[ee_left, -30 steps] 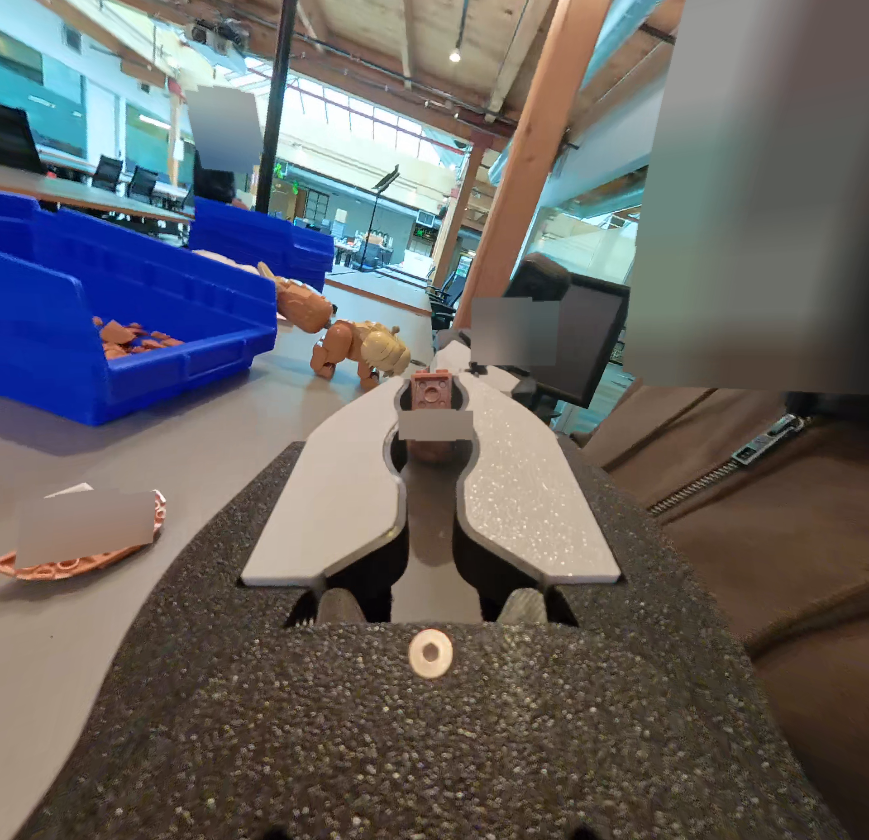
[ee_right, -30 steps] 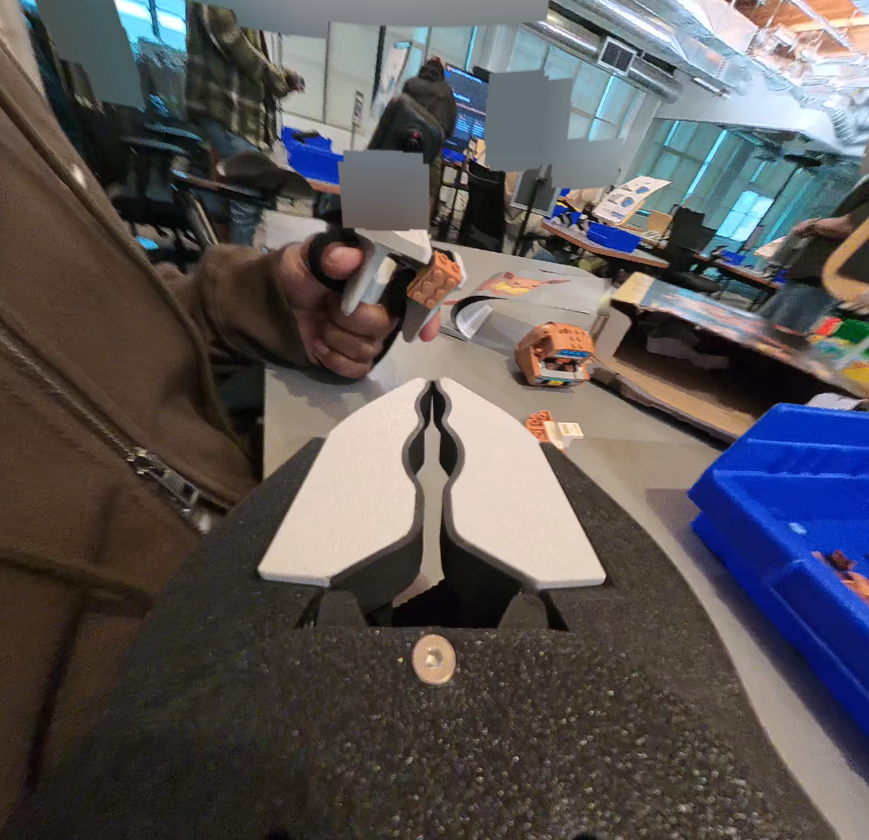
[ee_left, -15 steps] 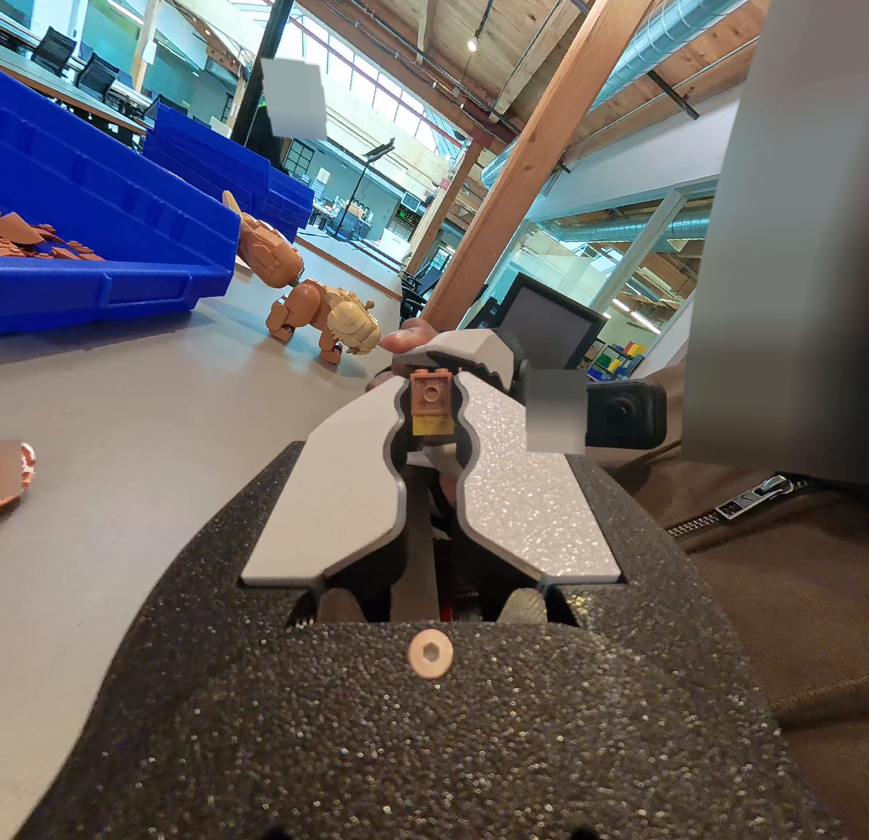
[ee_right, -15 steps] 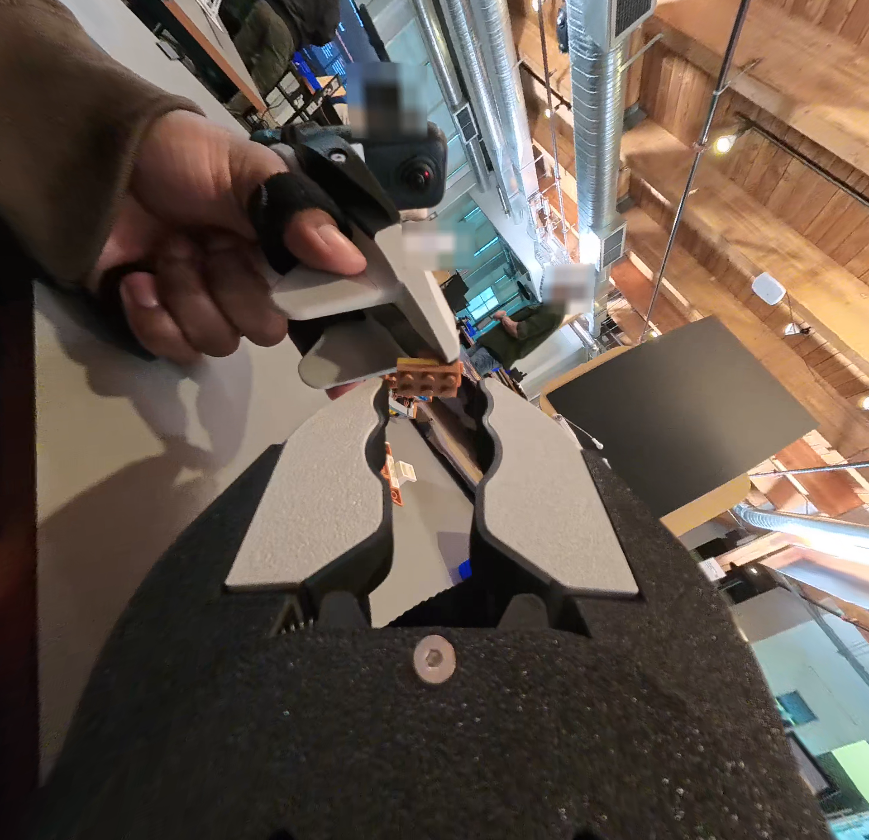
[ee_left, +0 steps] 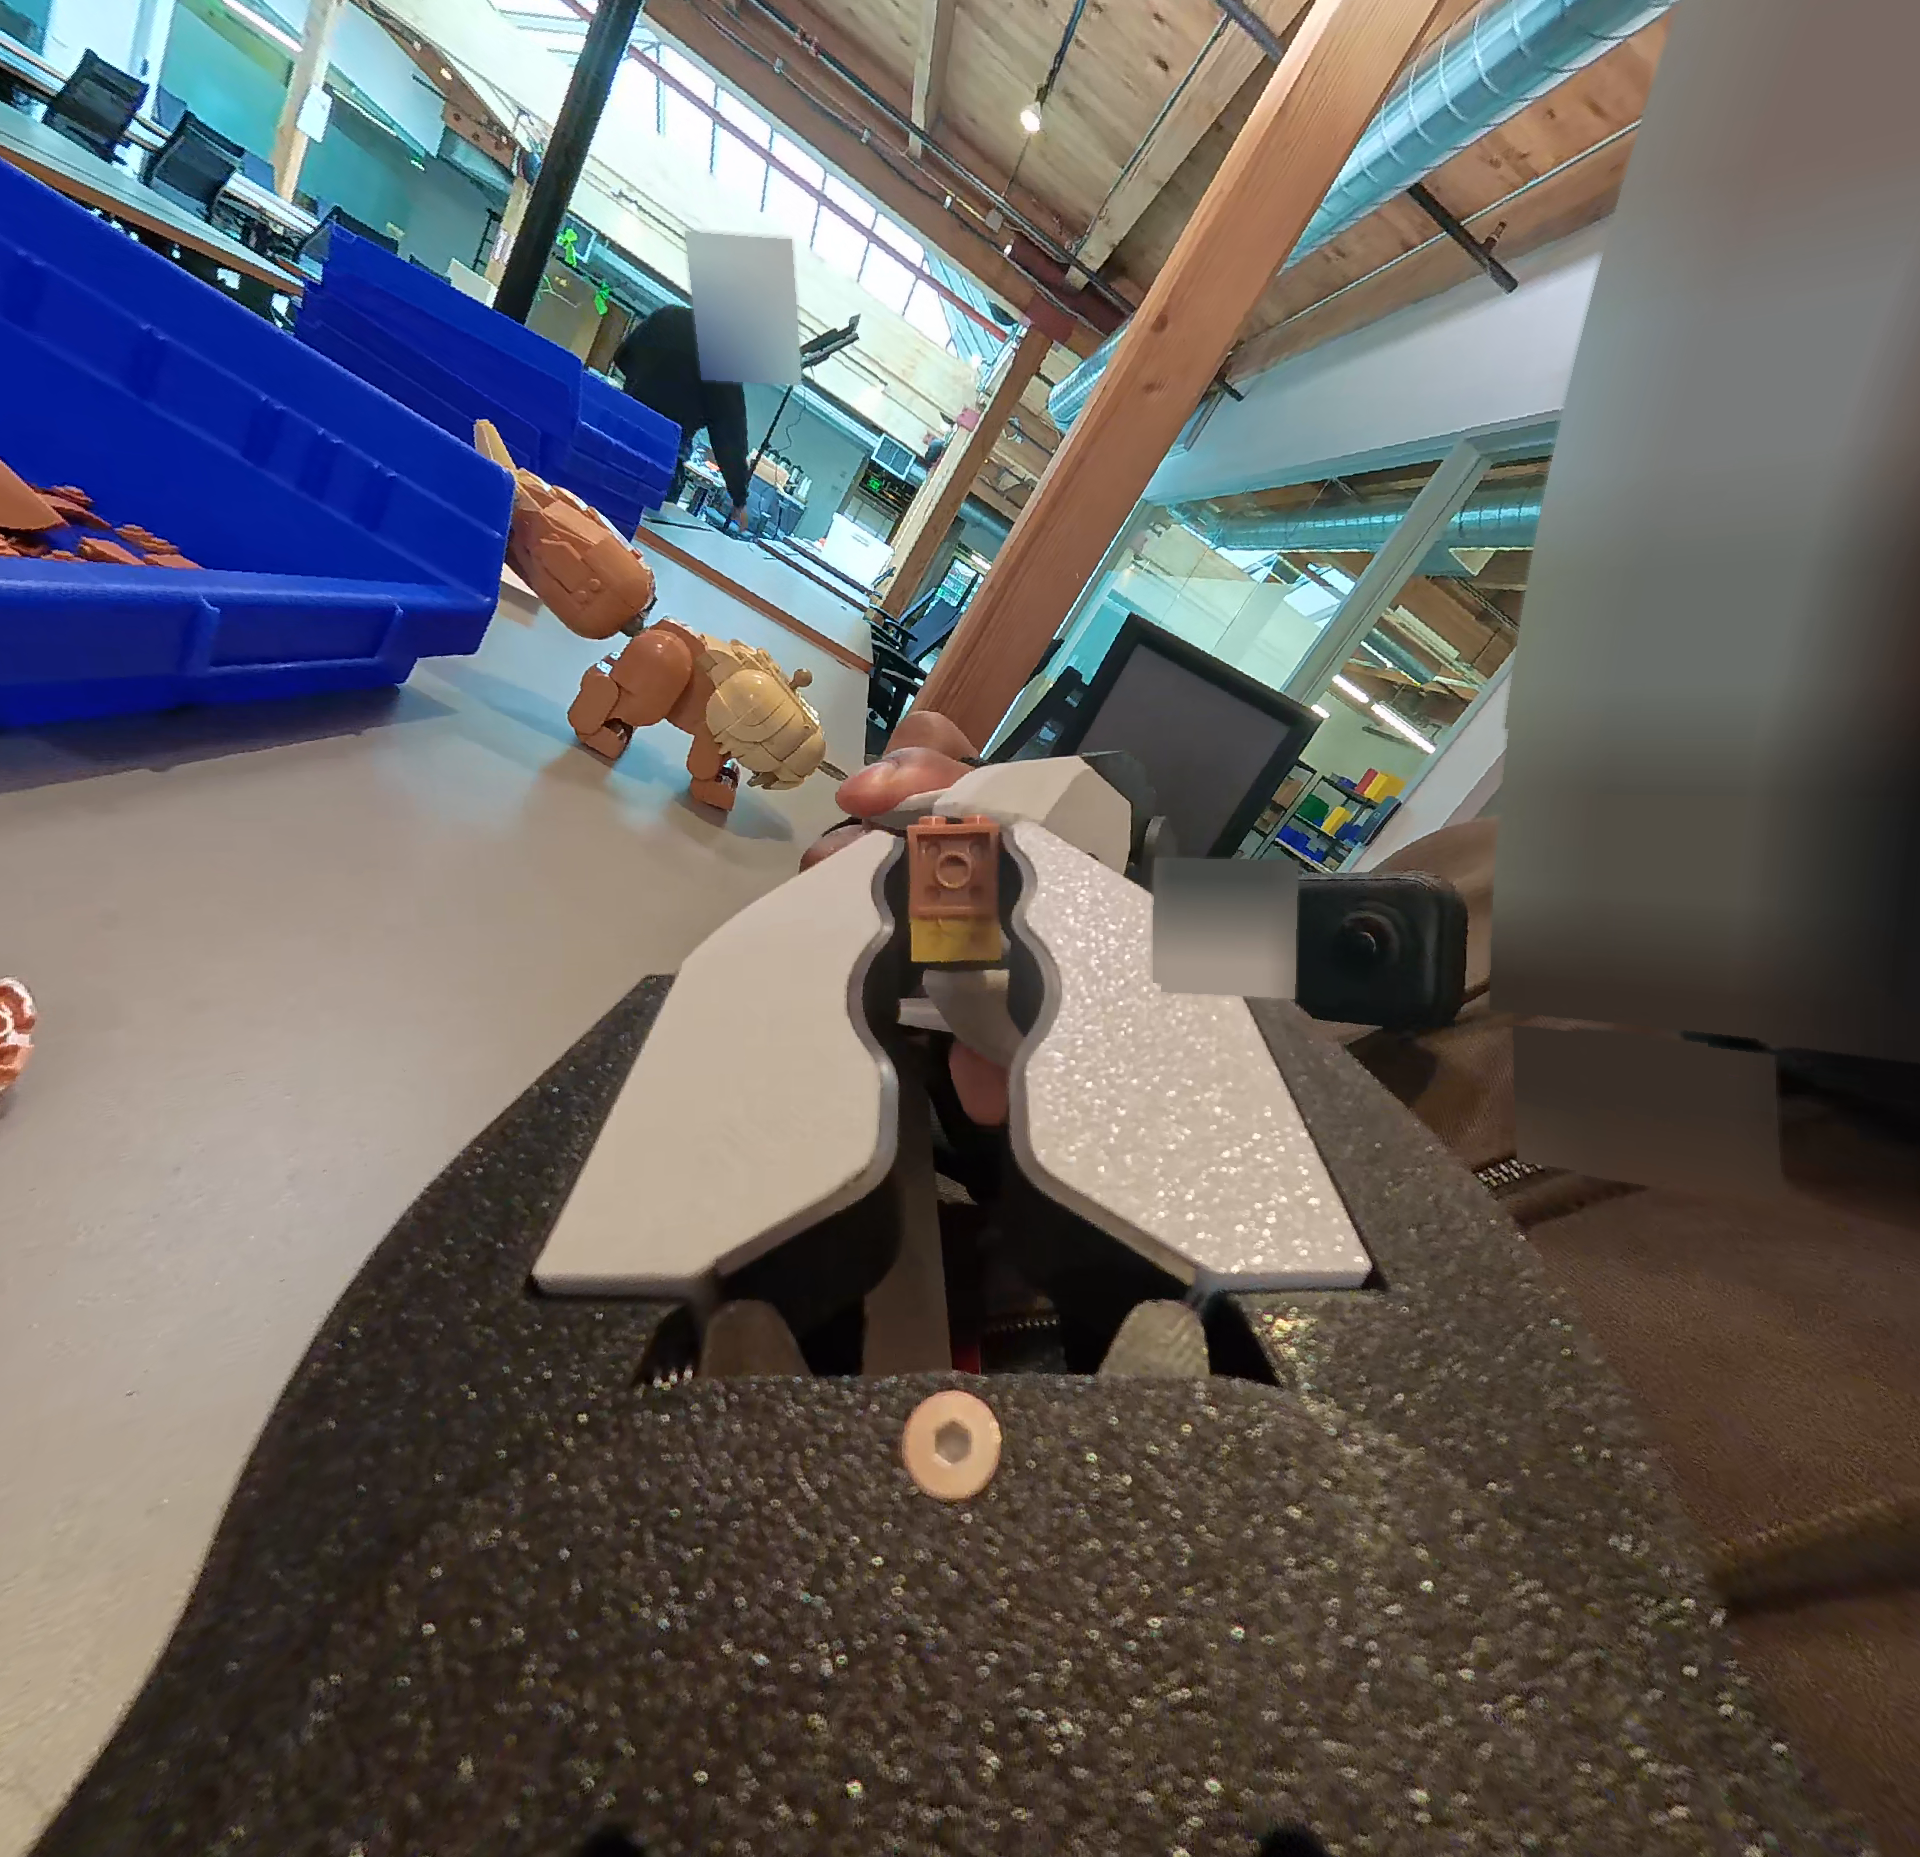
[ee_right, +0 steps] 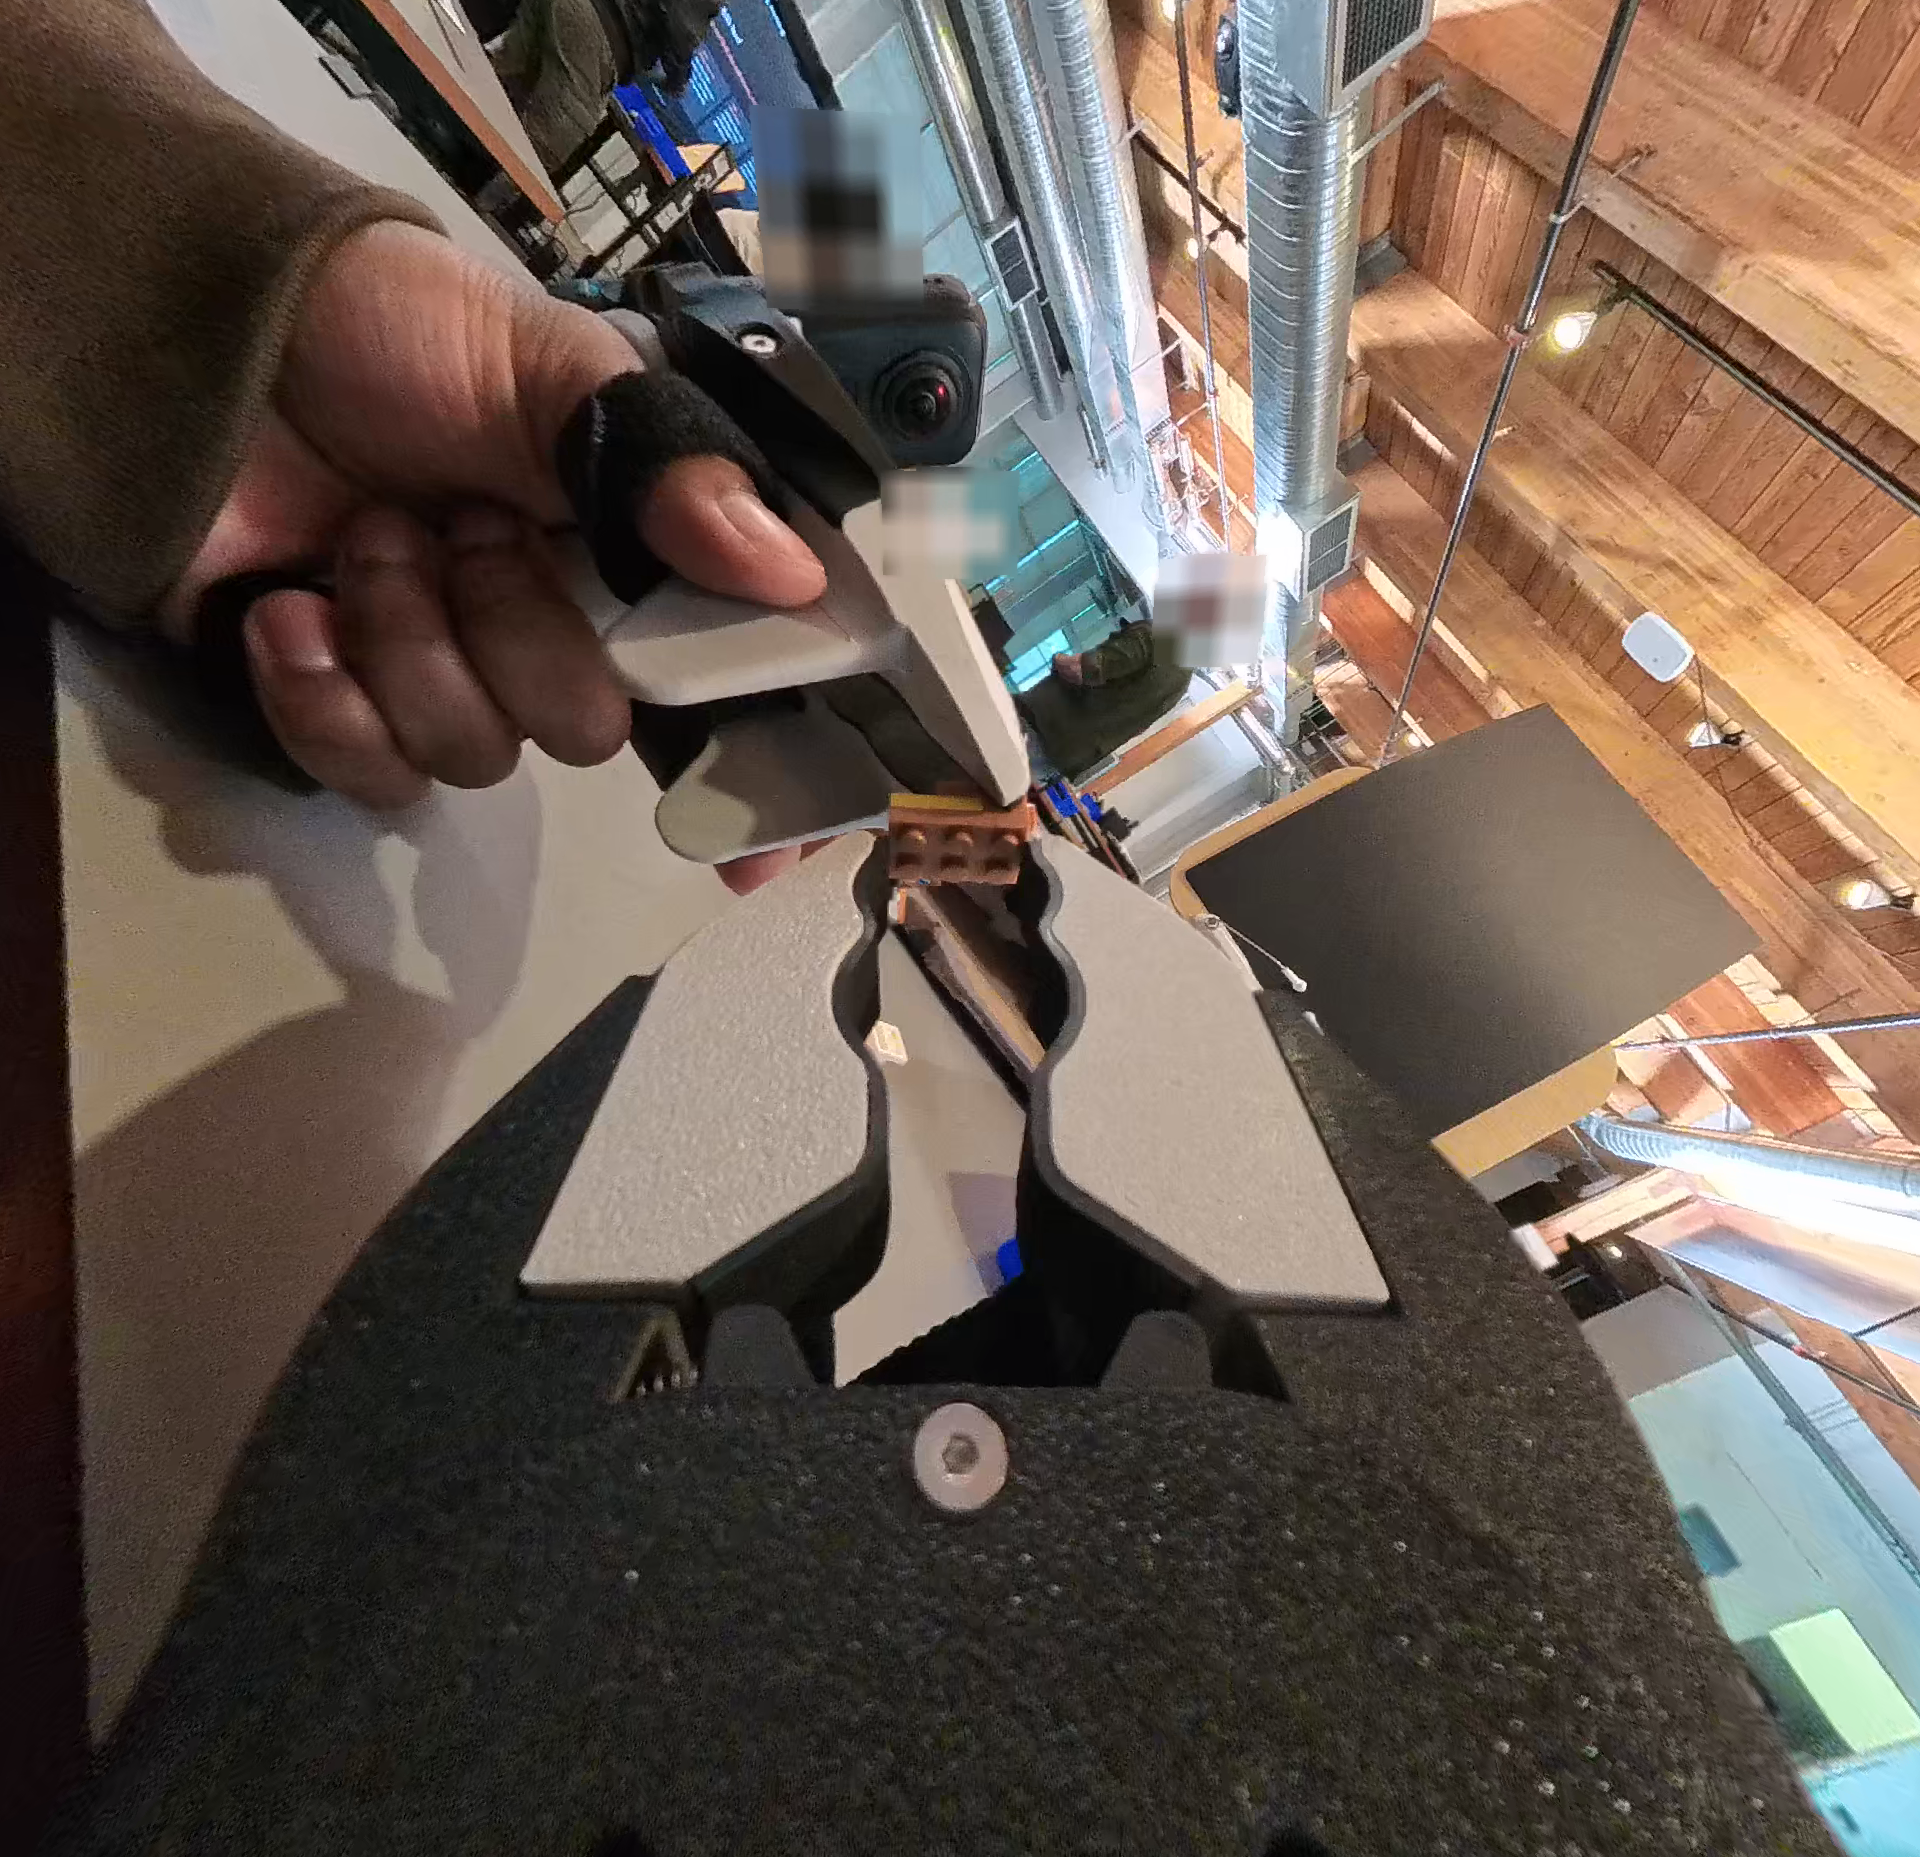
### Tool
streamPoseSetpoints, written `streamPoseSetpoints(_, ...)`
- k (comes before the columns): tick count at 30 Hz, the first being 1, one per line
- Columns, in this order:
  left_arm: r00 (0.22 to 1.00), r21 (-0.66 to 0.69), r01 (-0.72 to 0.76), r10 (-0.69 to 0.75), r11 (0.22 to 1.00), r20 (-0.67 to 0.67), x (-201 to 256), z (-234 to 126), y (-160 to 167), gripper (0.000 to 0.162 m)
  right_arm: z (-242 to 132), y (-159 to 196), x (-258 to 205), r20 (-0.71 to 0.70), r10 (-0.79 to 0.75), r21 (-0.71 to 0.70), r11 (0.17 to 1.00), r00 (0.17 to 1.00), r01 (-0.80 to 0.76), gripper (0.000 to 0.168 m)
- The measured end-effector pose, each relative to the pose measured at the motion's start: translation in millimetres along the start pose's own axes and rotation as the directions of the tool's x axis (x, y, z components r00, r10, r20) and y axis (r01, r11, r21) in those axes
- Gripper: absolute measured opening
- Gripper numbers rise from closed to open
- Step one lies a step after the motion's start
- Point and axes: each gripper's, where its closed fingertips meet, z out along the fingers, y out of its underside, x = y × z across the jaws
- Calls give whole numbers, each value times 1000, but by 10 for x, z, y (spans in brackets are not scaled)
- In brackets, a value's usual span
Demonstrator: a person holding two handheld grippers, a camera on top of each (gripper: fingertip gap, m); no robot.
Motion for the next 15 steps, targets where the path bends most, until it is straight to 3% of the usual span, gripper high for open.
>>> streamPoseSetpoints(11, 999, 3, 21, -21, 1000, -32, 51, -4, -3, 15, -32, -40, 7, 15, 51, 24, 998, 999, -52, 22)
streamPoseSetpoints(13, 999, 46, 31, -29, 998, -28, 37, -34, -67, 15, -56, -40, 22, 0, 33, 32, 999, 999, -33, 0)
streamPoseSetpoints(15, 995, 98, 97, -93, 990, -43, -11, -129, -156, 15, -88, -45, 82, -29, 27, 48, 999, 999, -25, 0)
